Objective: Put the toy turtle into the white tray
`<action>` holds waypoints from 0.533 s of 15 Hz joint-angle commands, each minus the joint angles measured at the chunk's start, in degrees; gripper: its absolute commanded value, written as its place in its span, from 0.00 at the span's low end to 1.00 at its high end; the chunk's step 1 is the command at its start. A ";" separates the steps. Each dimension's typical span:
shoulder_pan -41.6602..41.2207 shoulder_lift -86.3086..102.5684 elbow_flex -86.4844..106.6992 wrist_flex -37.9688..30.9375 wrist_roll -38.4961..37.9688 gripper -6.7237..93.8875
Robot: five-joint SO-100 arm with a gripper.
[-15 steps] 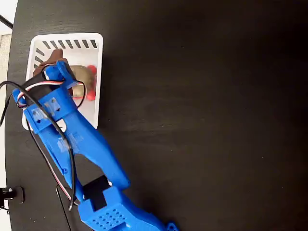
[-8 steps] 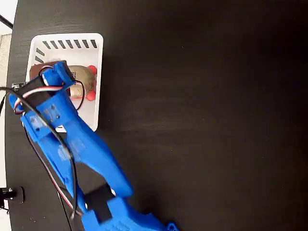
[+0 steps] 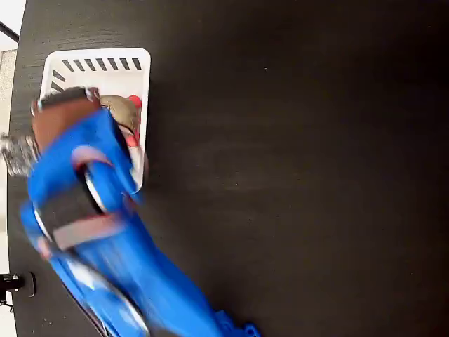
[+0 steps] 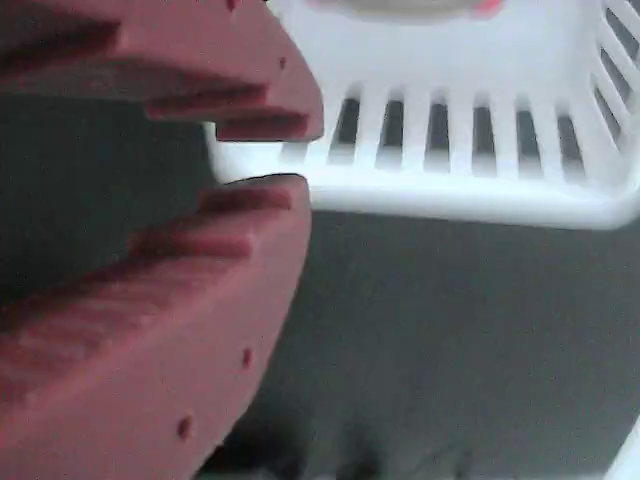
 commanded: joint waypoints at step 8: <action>14.24 50.80 59.68 -14.41 -8.96 0.07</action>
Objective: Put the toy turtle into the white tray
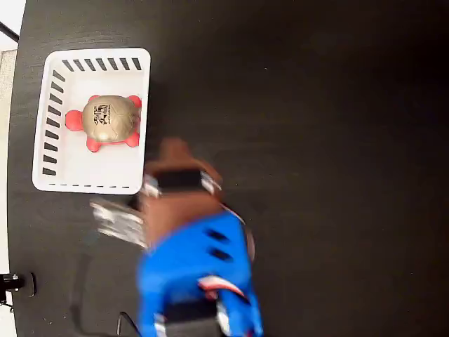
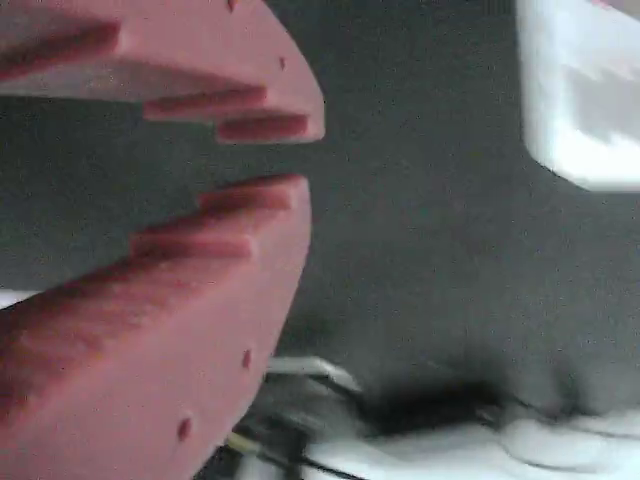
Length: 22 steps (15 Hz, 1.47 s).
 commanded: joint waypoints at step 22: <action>4.31 52.29 51.59 5.45 0.26 0.07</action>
